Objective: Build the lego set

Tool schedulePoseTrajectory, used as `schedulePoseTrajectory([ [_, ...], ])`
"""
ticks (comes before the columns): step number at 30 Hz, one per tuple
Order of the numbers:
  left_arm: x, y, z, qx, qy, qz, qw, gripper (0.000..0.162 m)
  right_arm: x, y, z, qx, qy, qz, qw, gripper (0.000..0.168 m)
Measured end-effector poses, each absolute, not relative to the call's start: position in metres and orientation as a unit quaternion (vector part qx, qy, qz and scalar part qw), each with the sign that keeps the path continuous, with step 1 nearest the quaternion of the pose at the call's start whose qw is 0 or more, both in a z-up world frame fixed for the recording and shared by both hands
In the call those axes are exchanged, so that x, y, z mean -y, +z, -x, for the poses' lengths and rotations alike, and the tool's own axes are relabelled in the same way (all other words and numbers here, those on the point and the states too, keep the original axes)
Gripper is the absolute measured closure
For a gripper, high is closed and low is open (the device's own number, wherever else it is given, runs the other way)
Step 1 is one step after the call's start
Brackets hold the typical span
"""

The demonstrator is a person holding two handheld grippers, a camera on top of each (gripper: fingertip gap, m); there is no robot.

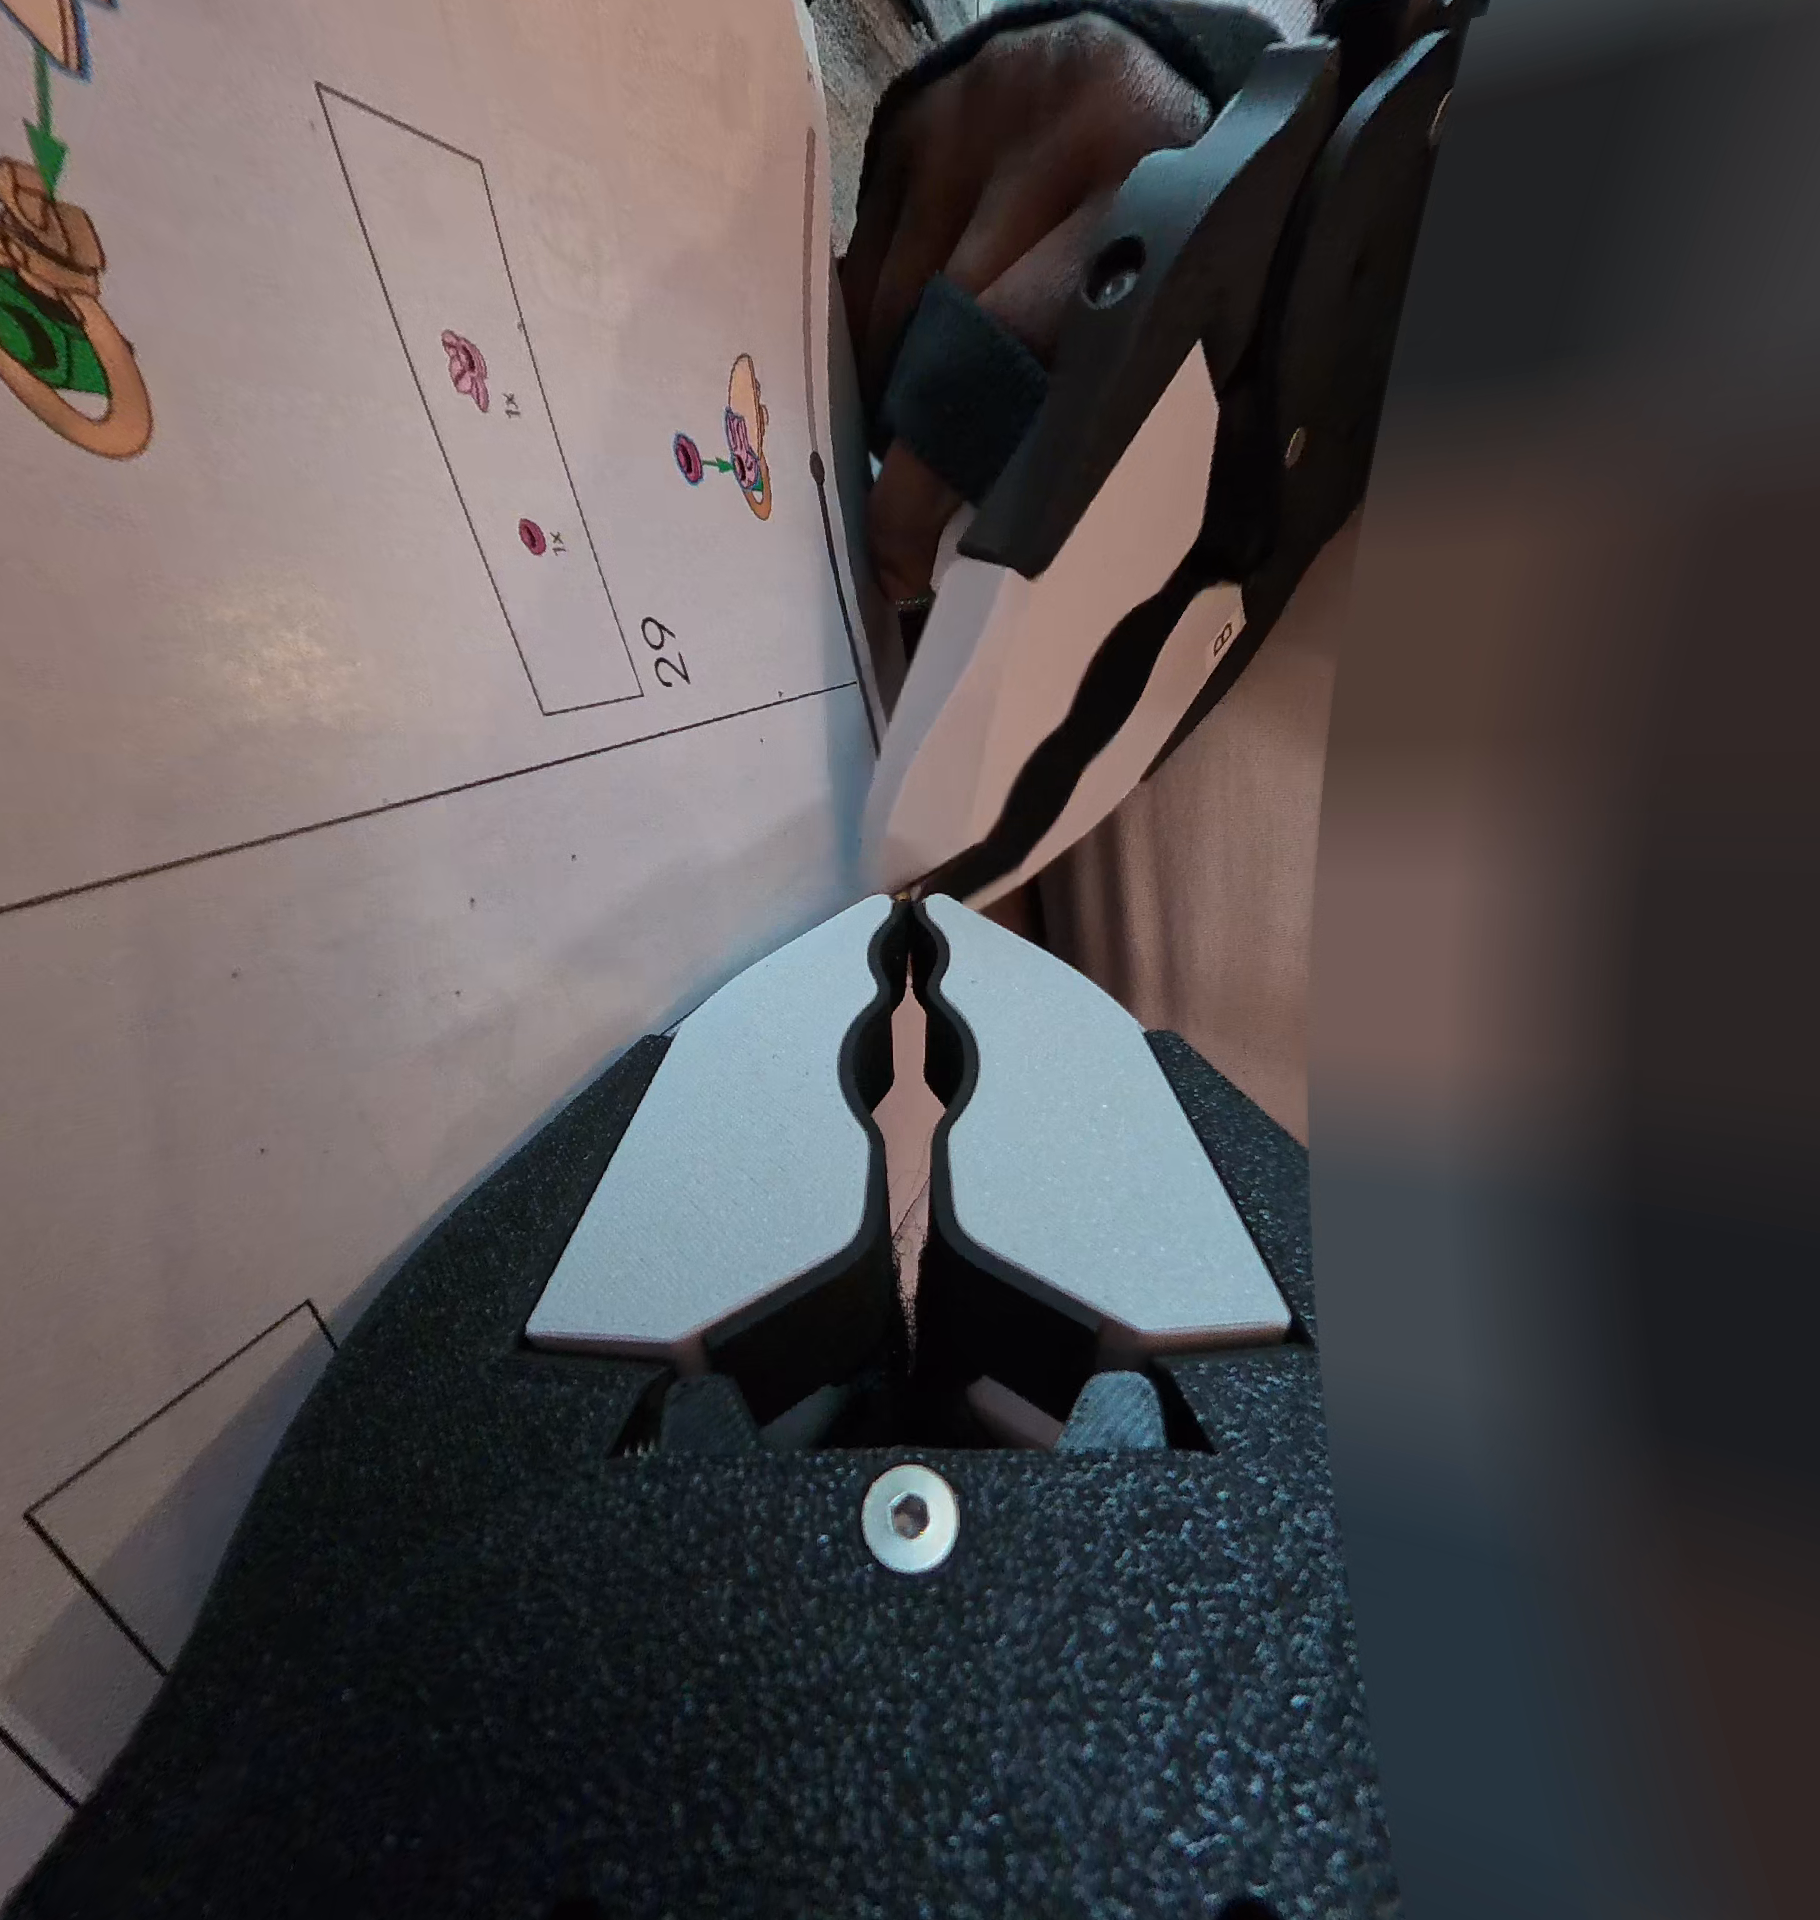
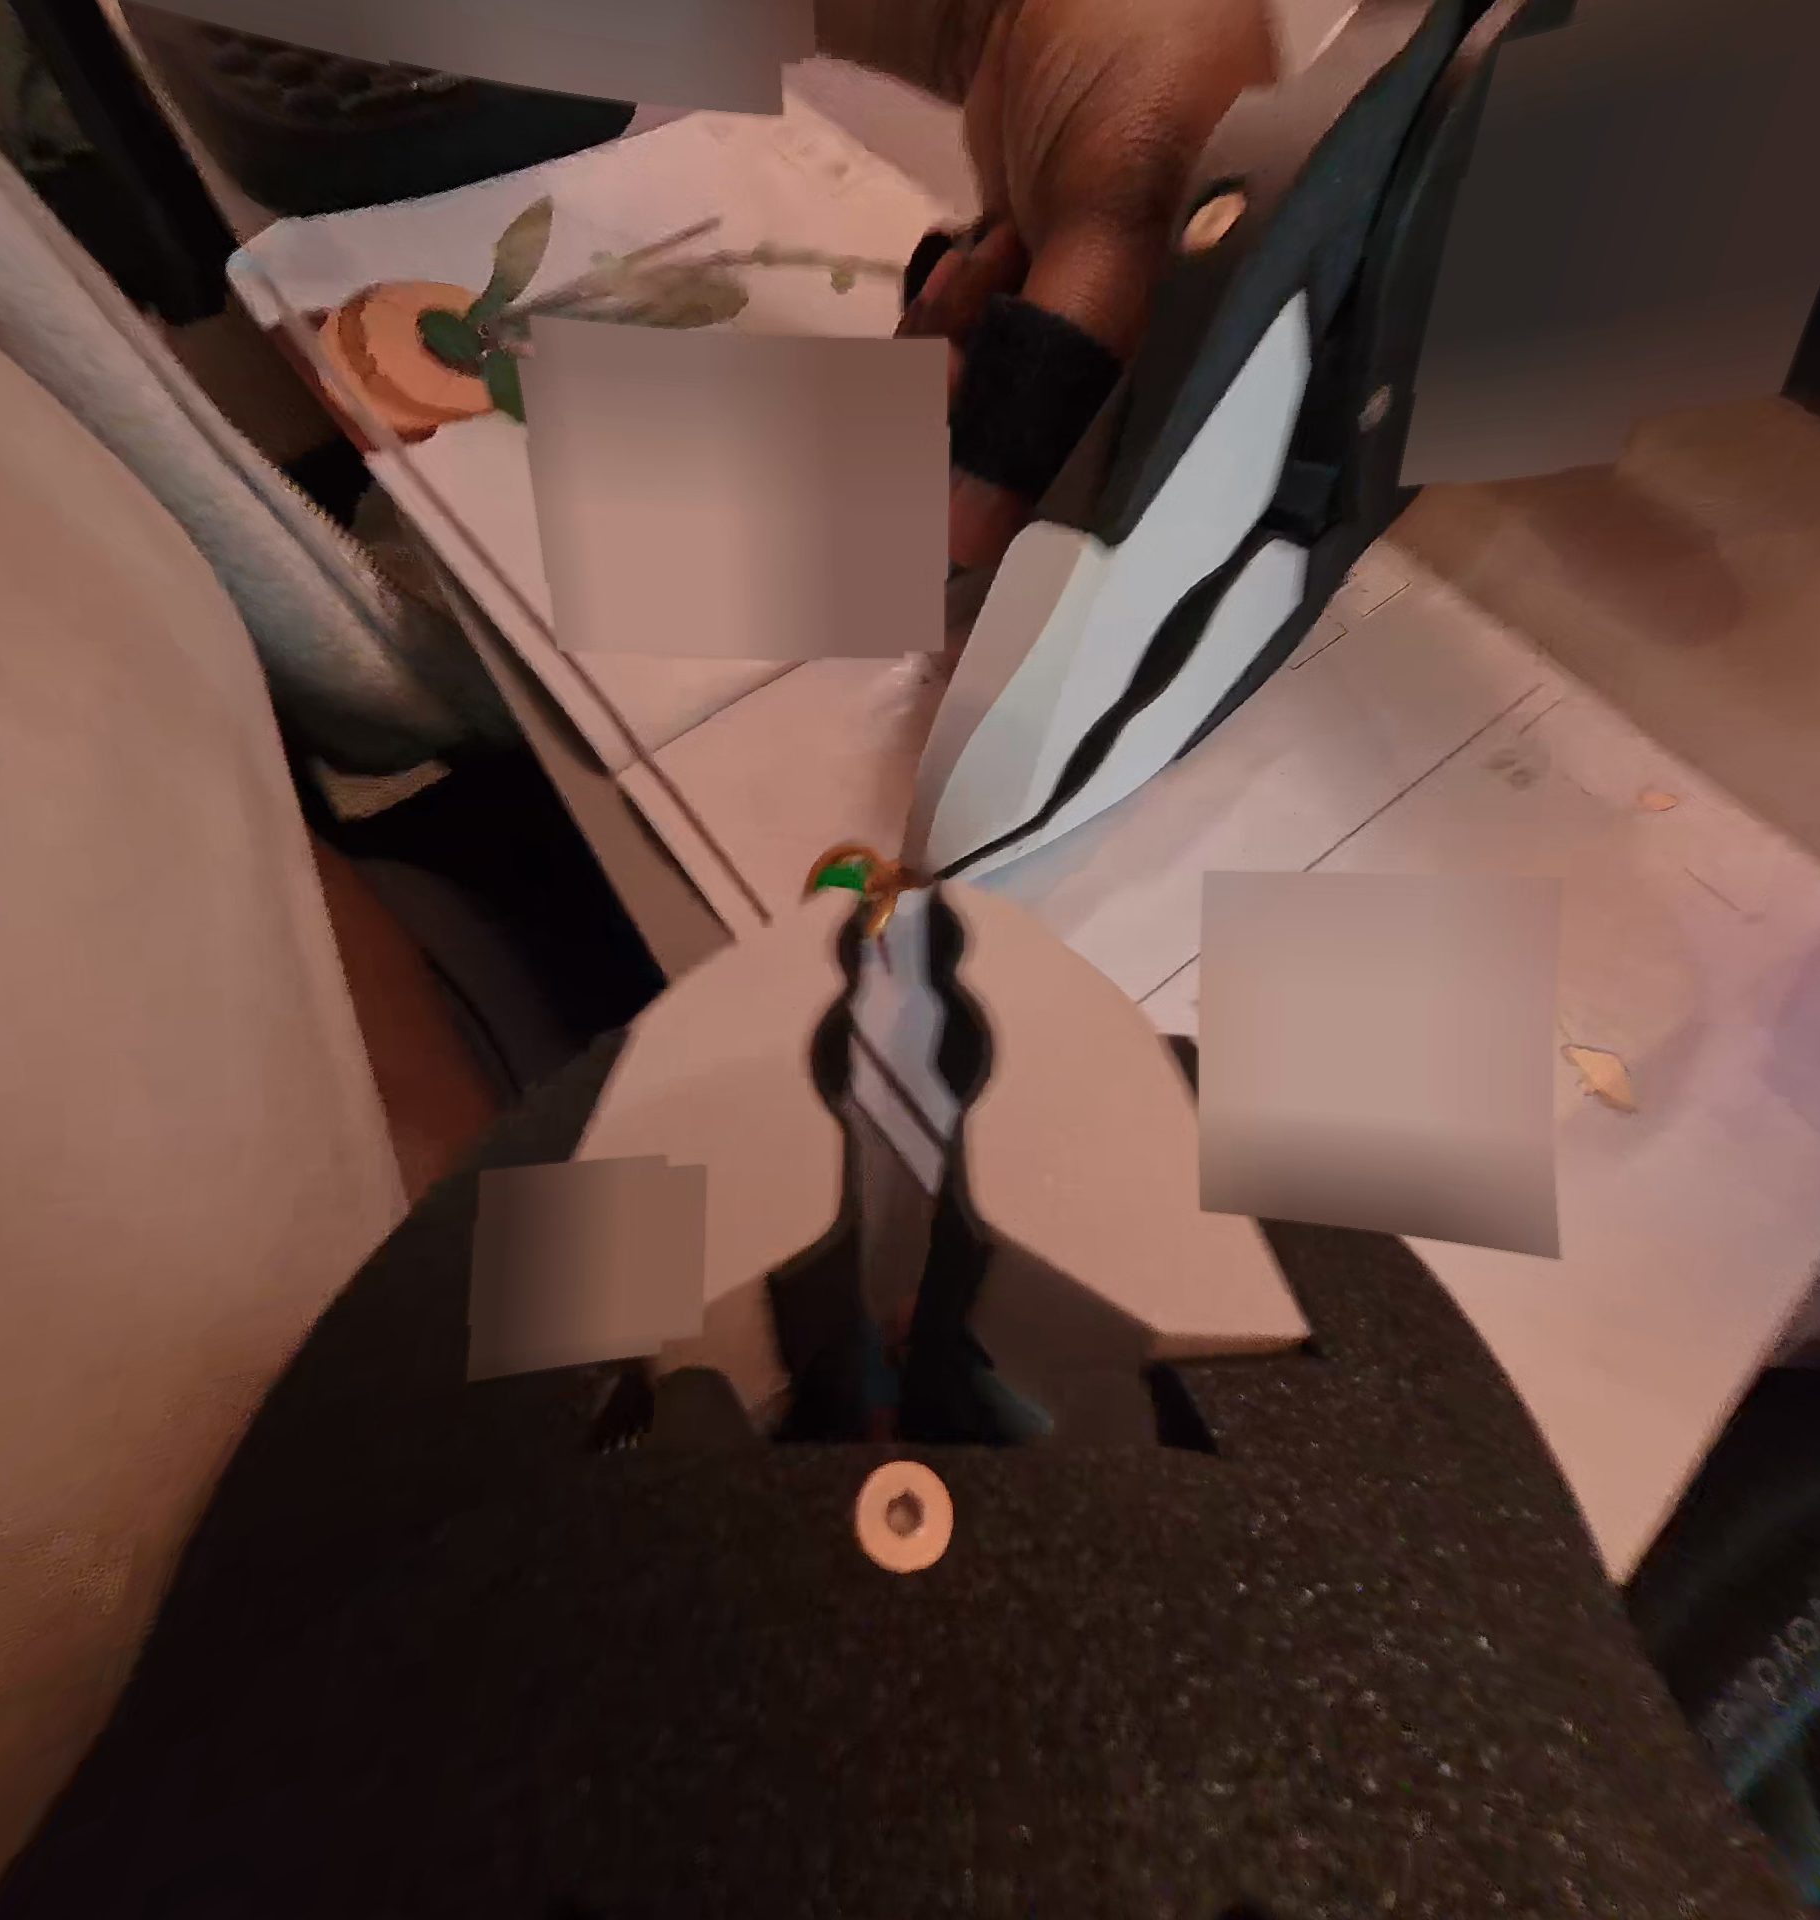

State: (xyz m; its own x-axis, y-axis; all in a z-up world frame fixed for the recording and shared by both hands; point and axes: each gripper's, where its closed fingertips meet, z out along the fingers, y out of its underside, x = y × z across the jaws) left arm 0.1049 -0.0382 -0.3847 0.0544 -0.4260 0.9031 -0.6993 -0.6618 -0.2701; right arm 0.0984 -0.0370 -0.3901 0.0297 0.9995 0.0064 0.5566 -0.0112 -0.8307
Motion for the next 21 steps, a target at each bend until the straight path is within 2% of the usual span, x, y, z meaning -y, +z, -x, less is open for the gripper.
schedulePoseTrajectory([
  [1, 0.038, -0.385, -0.105, 0.393, 0.564, -0.716, 0.121, 0.162, 0.03, -0.385, -0.099, 0.612, 0.313, 0.626, 0.368, 0.167],
  [2, 0.038, -0.385, -0.105, 0.393, 0.564, -0.716, 0.121, 0.162, 0.027, -0.387, -0.101, 0.628, 0.29, 0.618, 0.374, 0.167],
  [3, 0.038, -0.385, -0.105, 0.393, 0.564, -0.716, 0.121, 0.162, 0.034, -0.394, -0.101, 0.647, 0.29, 0.613, 0.348, 0.165],
  [5, 0.038, -0.385, -0.105, 0.393, 0.564, -0.716, 0.121, 0.162, 0.037, -0.395, -0.1, 0.66, 0.281, 0.6, 0.353, 0.161],
  [7, 0.038, -0.385, -0.105, 0.393, 0.564, -0.716, 0.121, 0.162, 0.035, -0.394, -0.101, 0.648, 0.29, 0.611, 0.35, 0.148],
  [9, 0.038, -0.385, -0.105, 0.393, 0.564, -0.716, 0.122, 0.162, 0.036, -0.393, -0.102, 0.629, 0.317, 0.625, 0.336, 0.143],
  [18, 0.034, -0.382, -0.105, 0.374, 0.574, -0.719, 0.119, 0.162, 0.024, -0.383, -0.105, 0.625, 0.299, 0.628, 0.355, 0.132],
  [21, 0.029, -0.38, -0.105, 0.36, 0.58, -0.724, 0.103, 0.156, 0.017, -0.382, -0.11, 0.632, 0.28, 0.626, 0.36, 0.128],
])
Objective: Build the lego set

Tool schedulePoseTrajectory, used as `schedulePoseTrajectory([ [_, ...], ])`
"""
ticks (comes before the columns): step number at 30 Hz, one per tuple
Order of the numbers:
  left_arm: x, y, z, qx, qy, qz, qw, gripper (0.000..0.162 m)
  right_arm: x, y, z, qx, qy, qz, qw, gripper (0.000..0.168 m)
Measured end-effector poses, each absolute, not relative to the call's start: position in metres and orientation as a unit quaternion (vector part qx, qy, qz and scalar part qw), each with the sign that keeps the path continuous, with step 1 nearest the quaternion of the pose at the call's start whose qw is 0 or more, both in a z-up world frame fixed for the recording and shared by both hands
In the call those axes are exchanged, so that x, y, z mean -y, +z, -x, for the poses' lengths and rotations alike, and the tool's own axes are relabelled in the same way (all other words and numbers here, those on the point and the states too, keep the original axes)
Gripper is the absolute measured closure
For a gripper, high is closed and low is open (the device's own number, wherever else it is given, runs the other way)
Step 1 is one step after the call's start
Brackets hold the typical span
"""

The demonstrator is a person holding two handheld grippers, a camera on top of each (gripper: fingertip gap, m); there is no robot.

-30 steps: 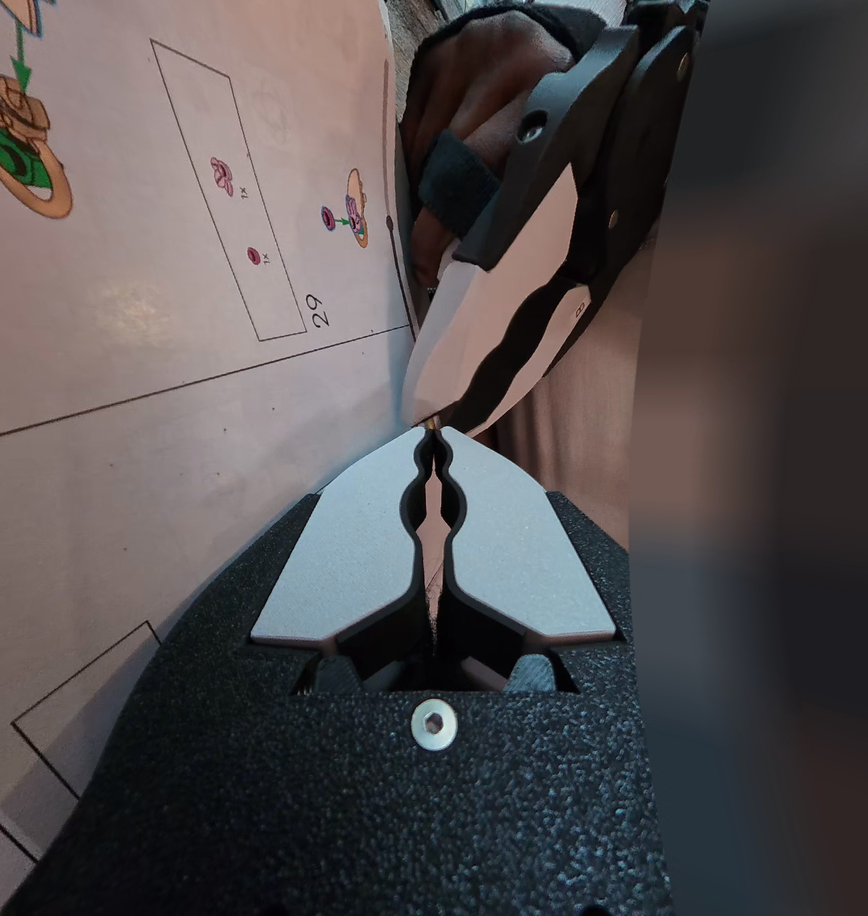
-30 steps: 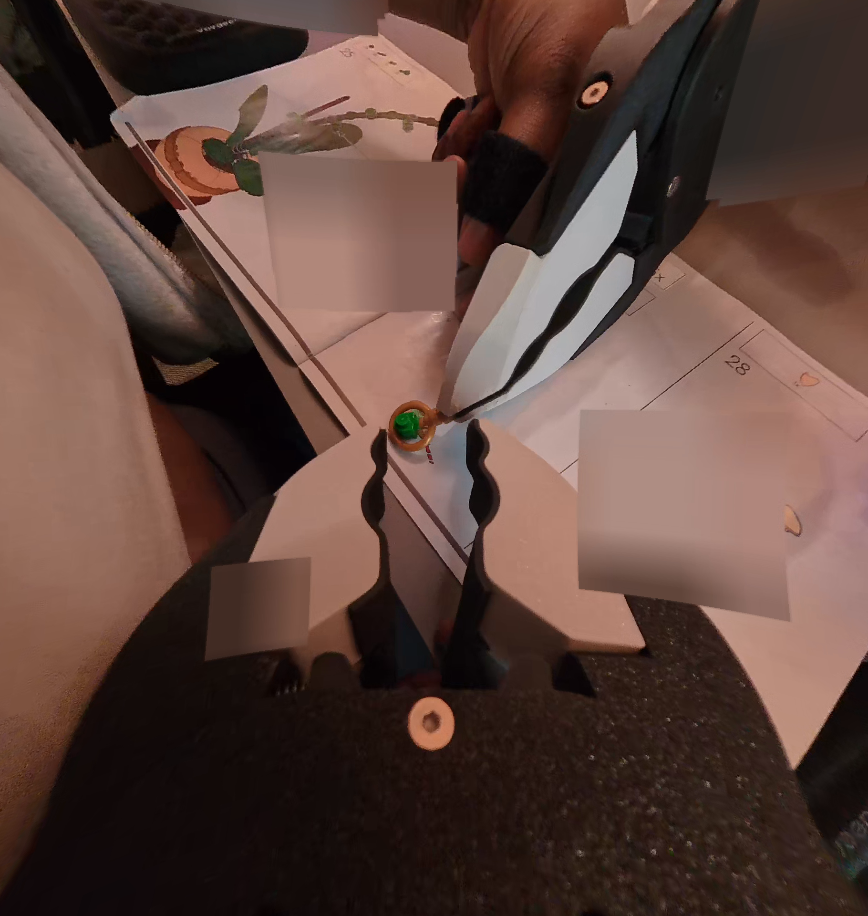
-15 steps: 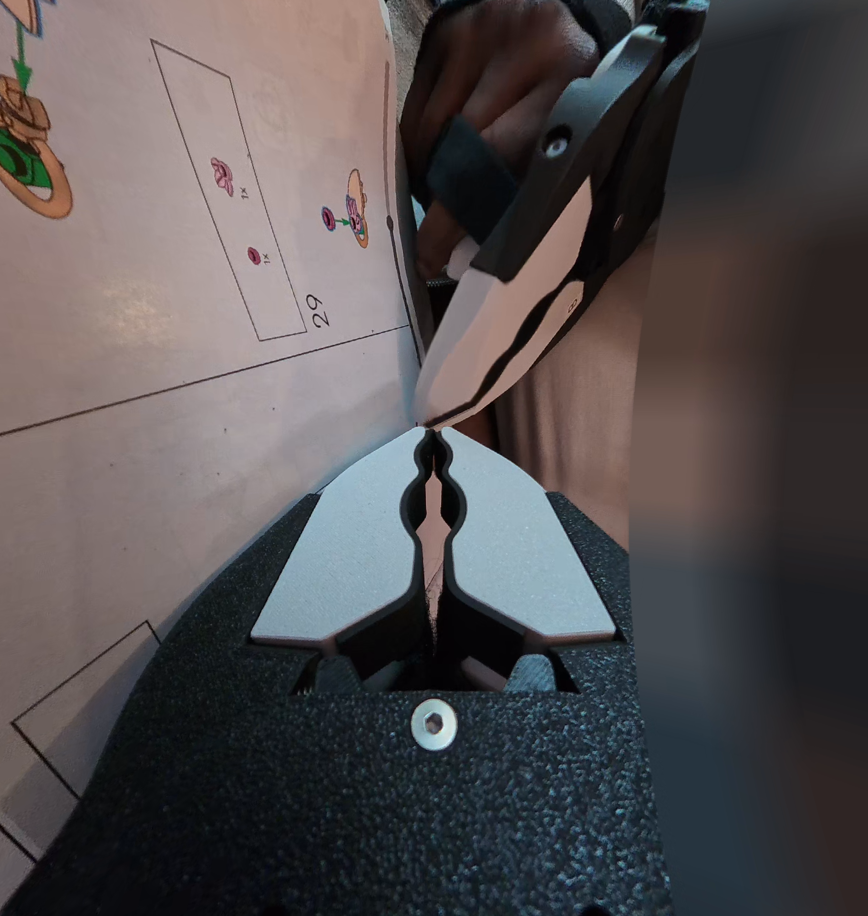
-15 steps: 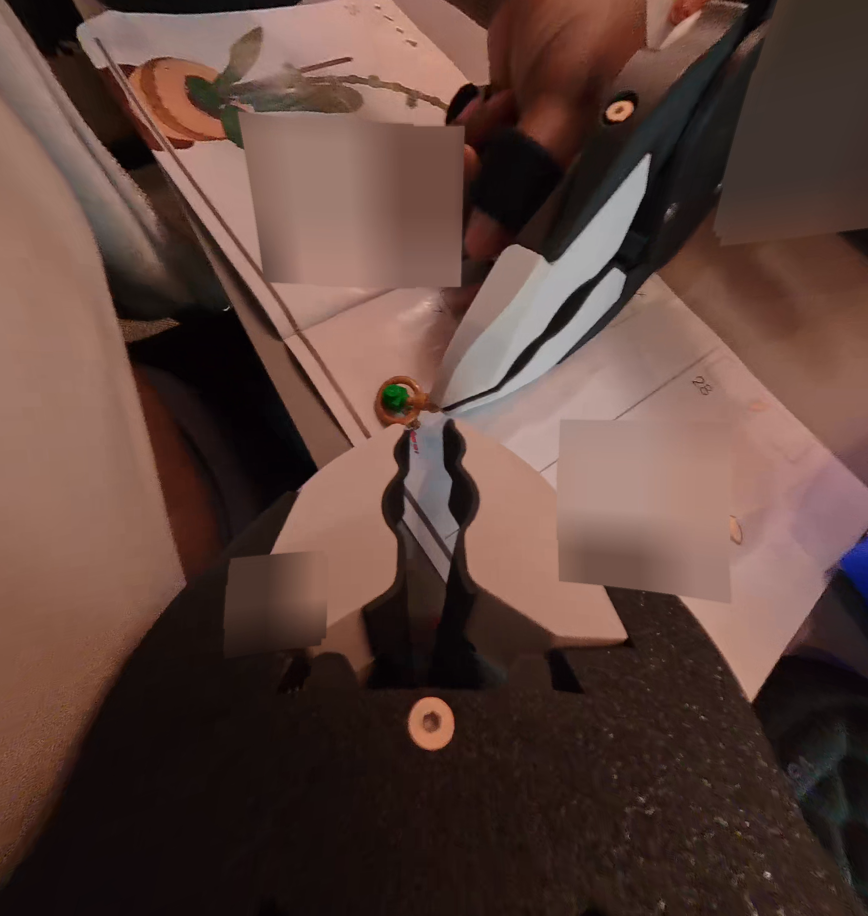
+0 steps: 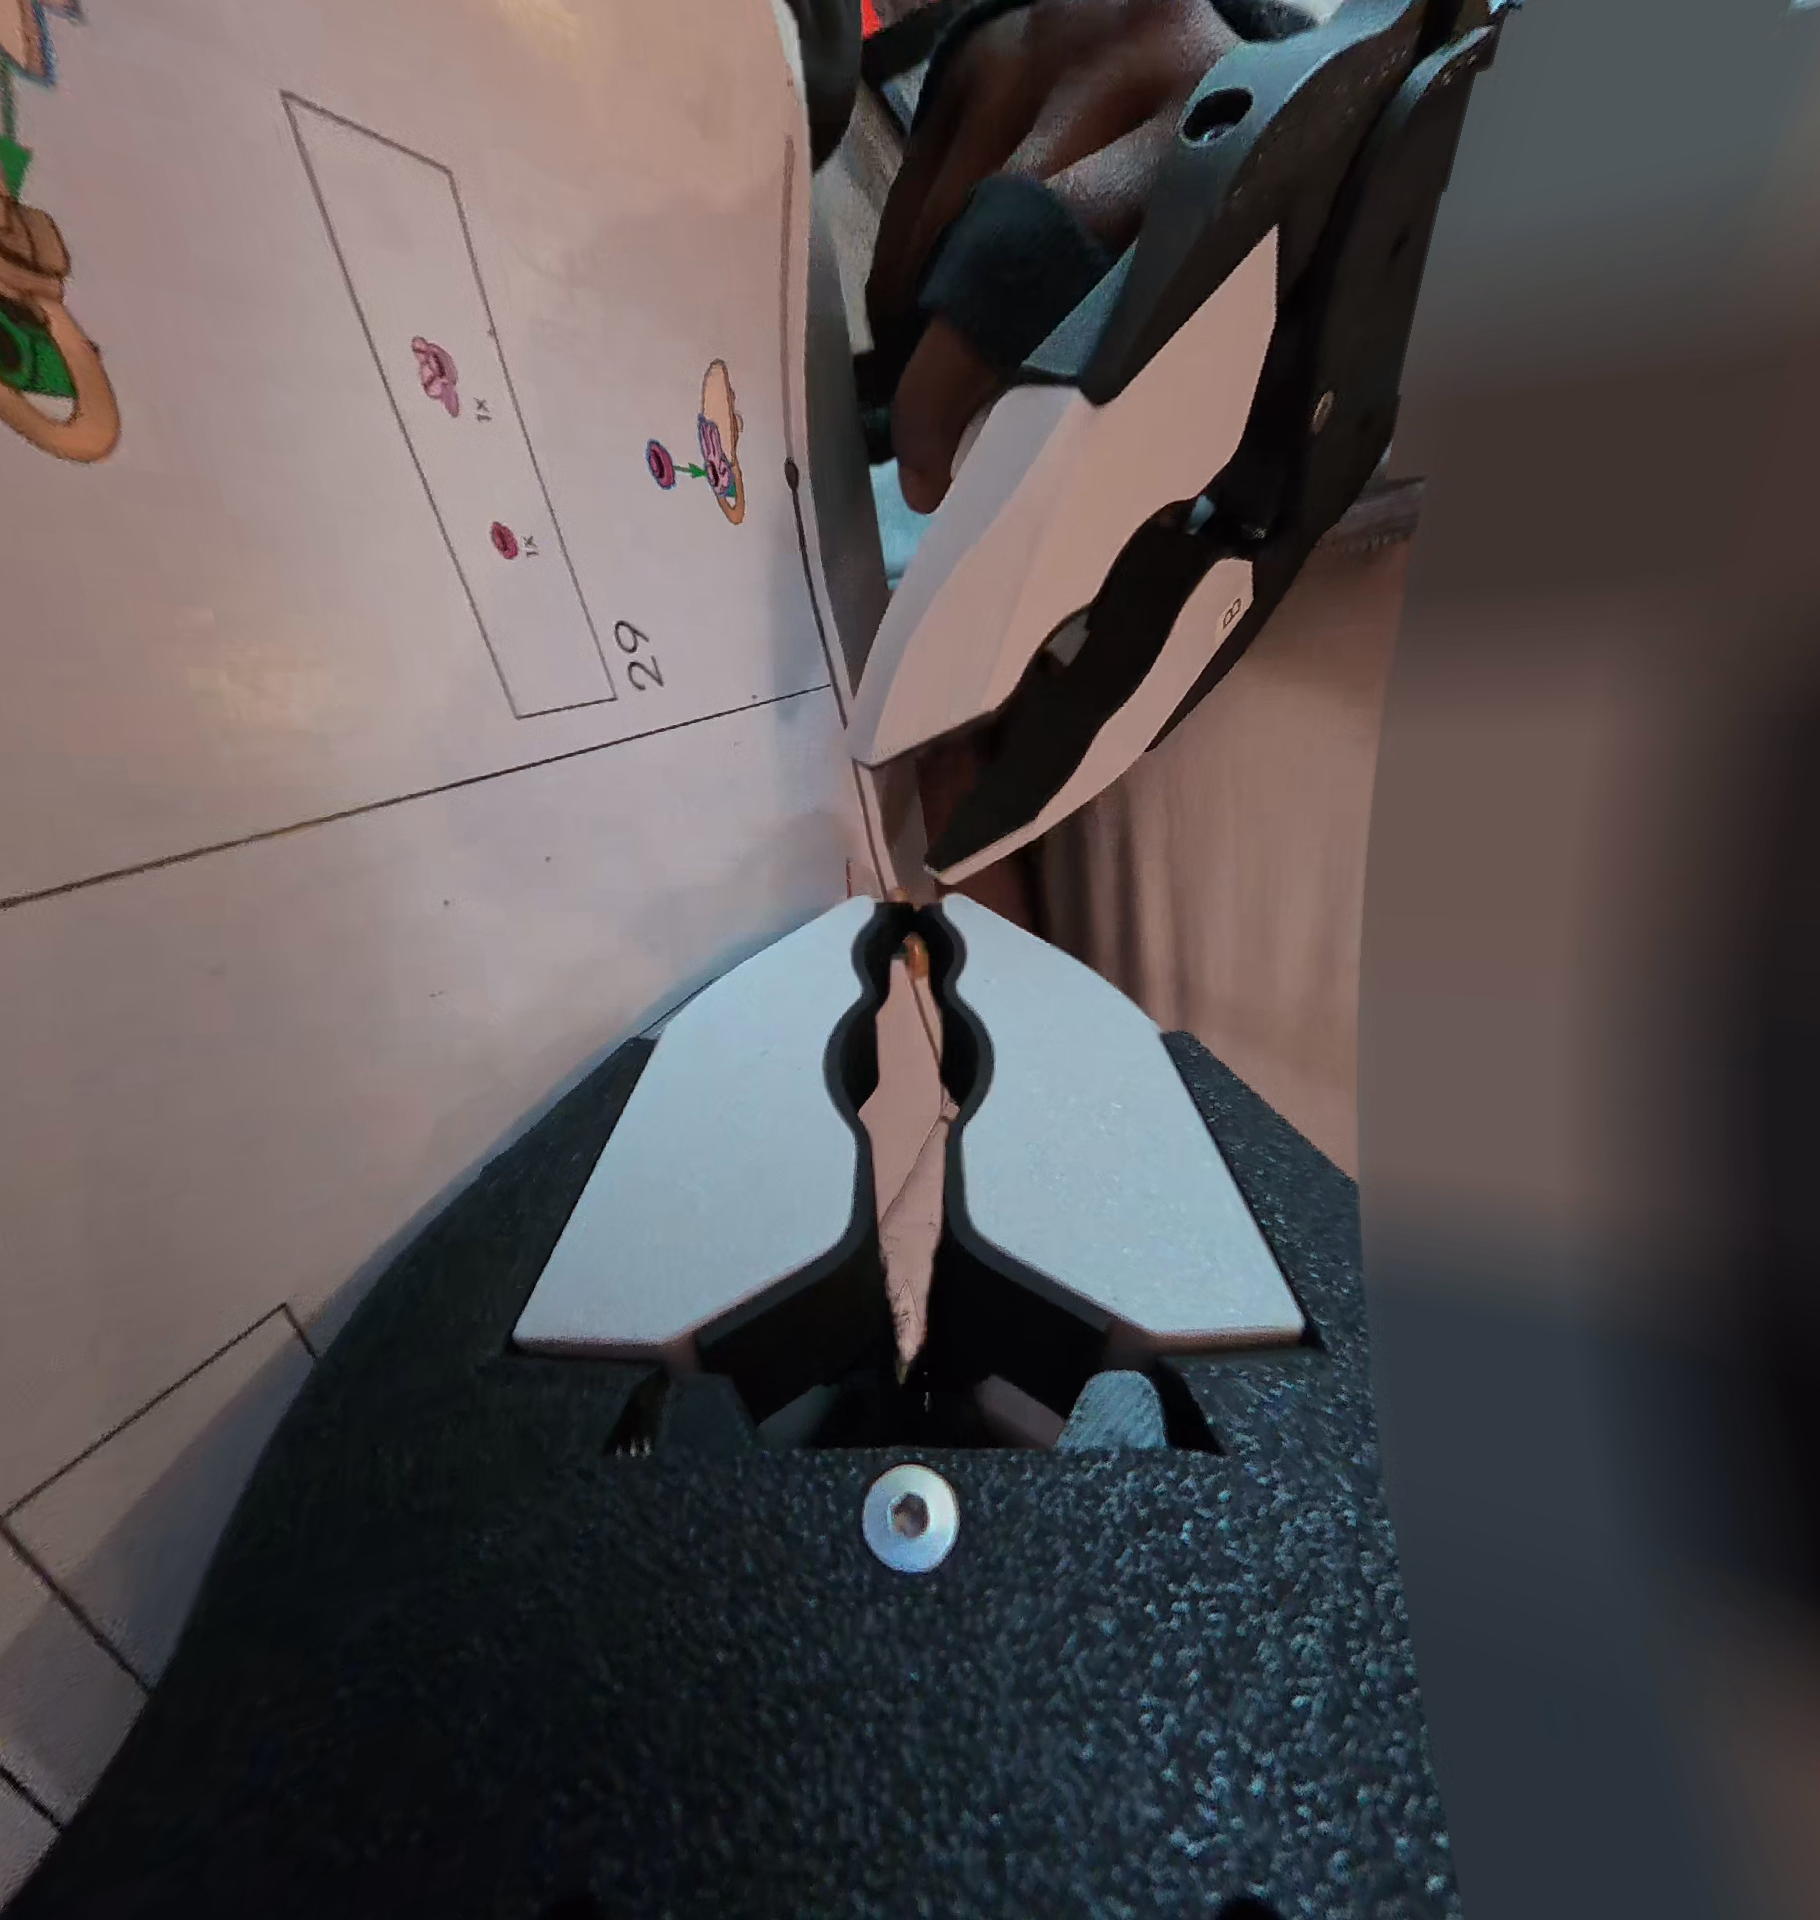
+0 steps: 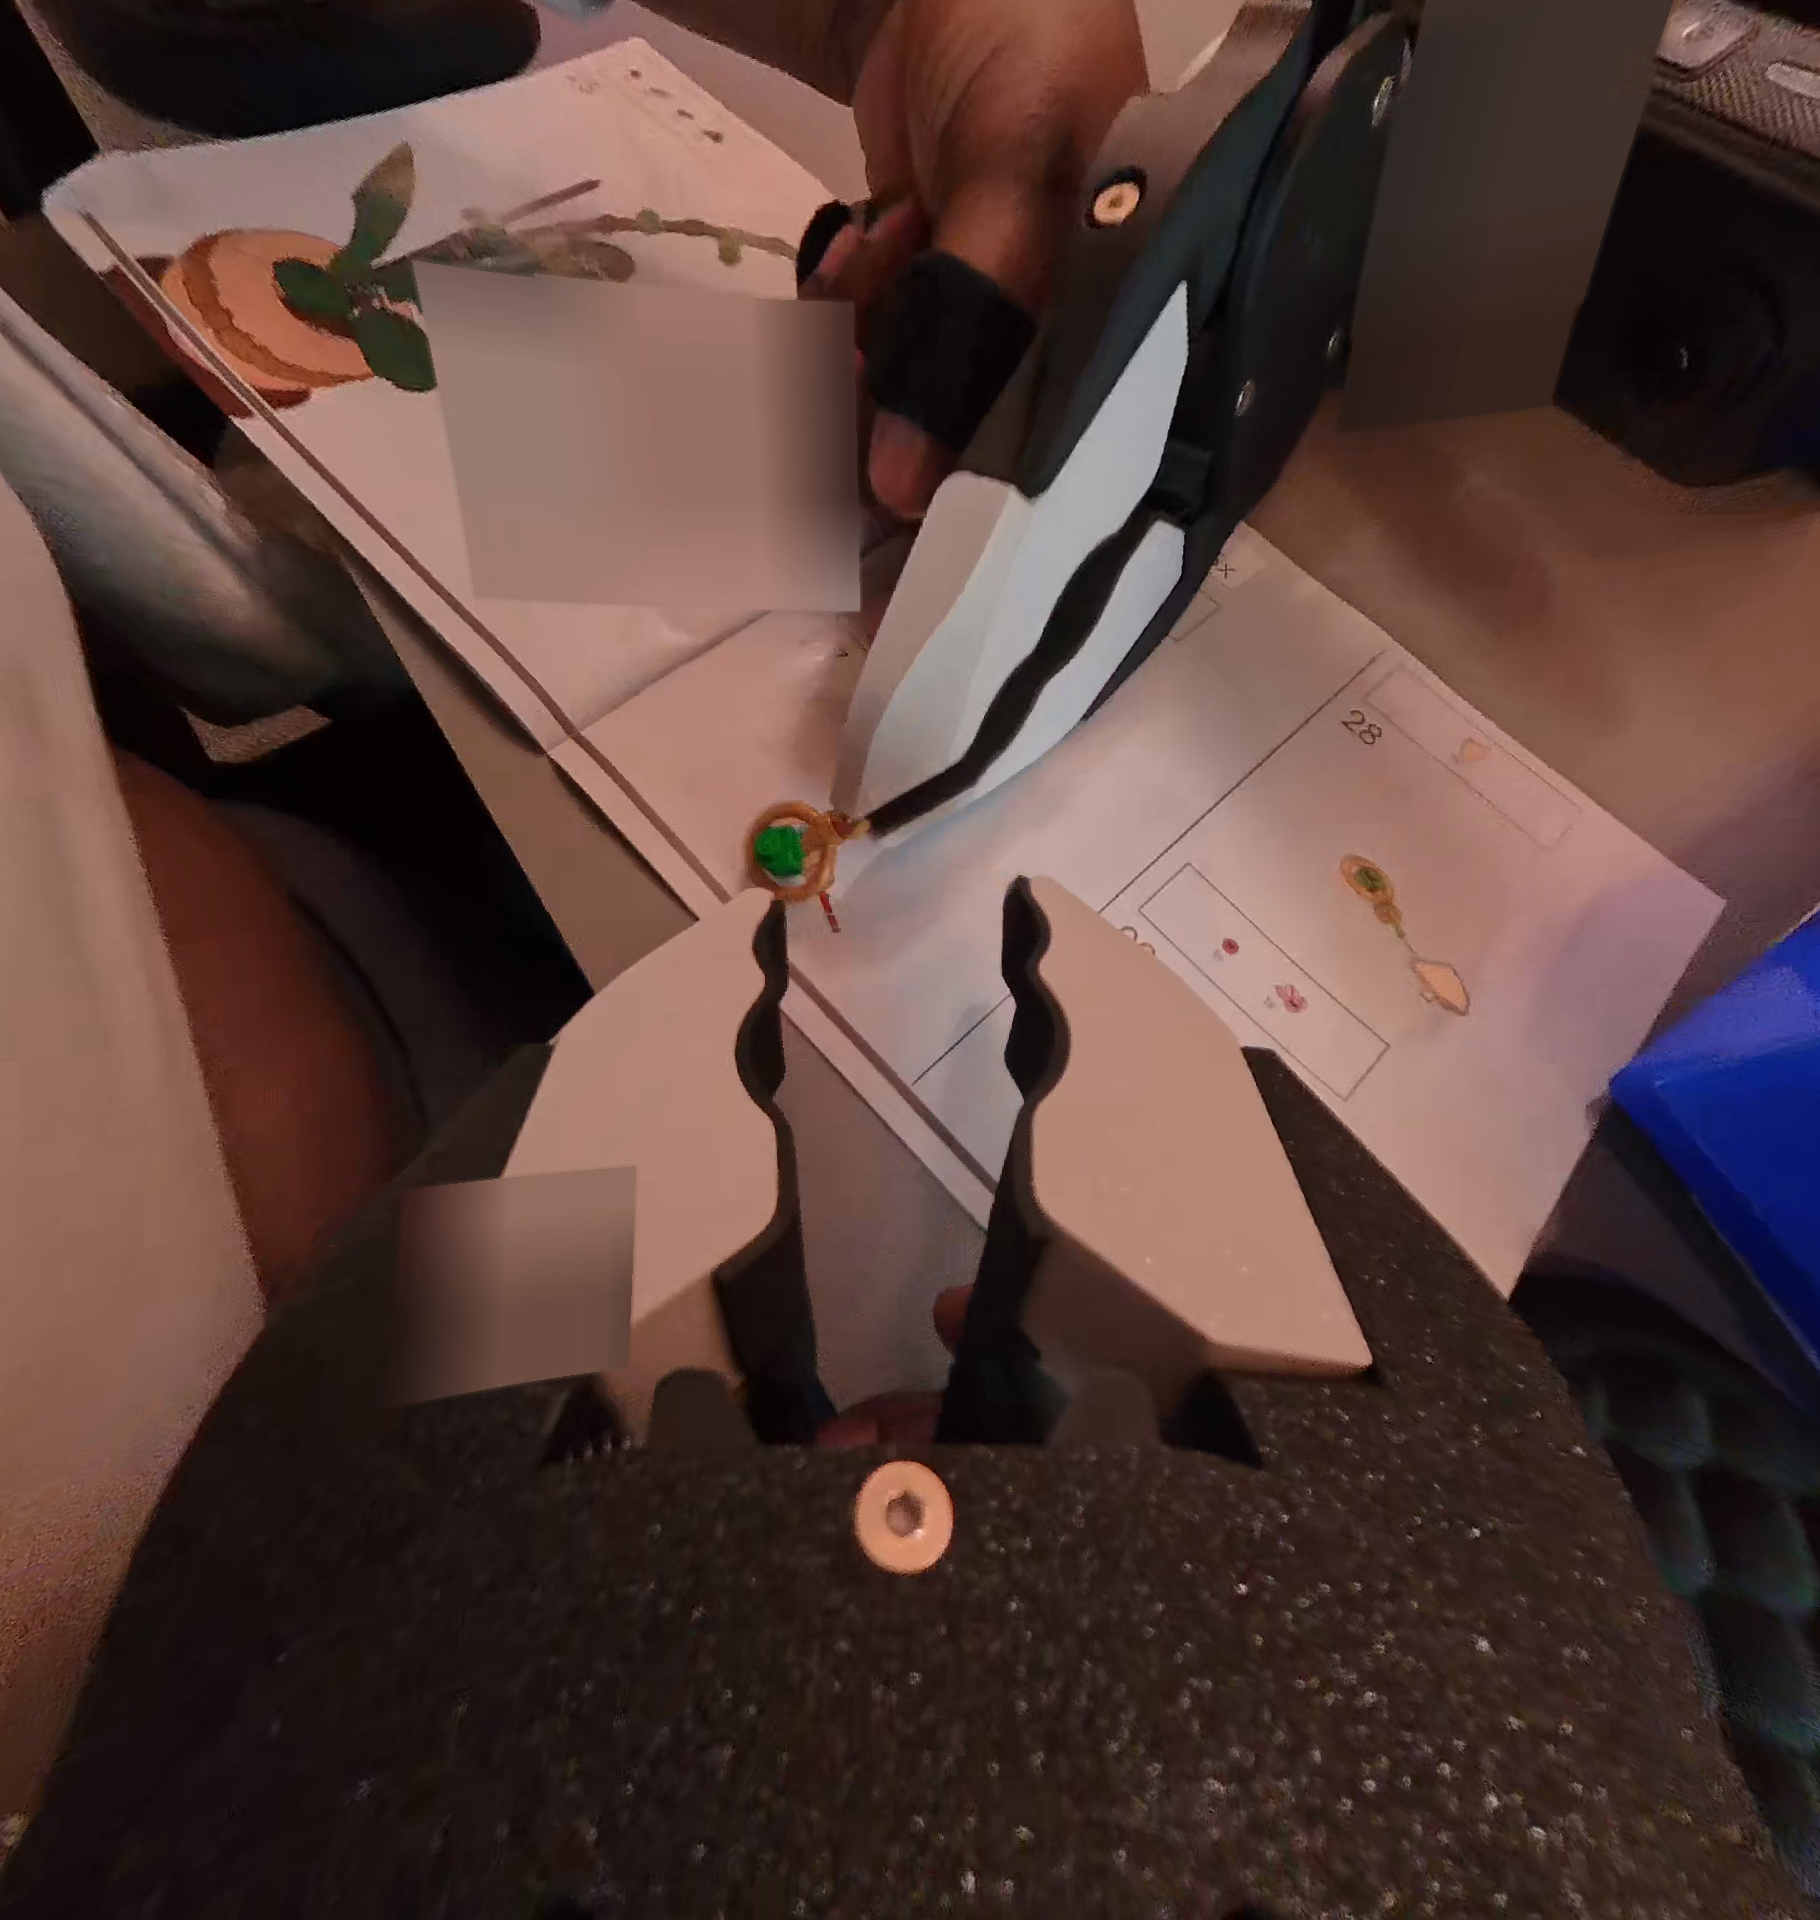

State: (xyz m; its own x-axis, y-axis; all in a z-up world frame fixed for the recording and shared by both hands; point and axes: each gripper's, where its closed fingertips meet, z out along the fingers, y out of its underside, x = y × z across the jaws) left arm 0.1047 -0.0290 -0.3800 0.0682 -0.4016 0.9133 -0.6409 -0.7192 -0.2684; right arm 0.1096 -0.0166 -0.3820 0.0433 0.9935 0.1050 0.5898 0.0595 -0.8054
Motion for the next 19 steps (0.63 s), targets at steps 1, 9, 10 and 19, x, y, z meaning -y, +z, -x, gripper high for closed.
schedulePoseTrajectory([
  [1, 0.028, -0.378, -0.105, 0.355, 0.583, -0.724, 0.098, 0.153, 0.016, -0.383, -0.111, 0.64, 0.271, 0.622, 0.361, 0.127],
  [9, 0.013, -0.367, -0.099, 0.299, 0.592, -0.749, 0.02, 0.147, 0.011, -0.377, -0.115, 0.631, 0.273, 0.625, 0.369, 0.124],
  [10, 0.007, -0.363, -0.098, 0.283, 0.598, -0.75, -0.004, 0.151, 0.011, -0.375, -0.115, 0.622, 0.284, 0.629, 0.37, 0.125],
  [19, -0.01, -0.313, -0.076, 0.125, 0.656, -0.697, -0.261, 0.161, 0.008, -0.328, -0.096, 0.387, 0.584, 0.66, 0.269, 0.146],
])
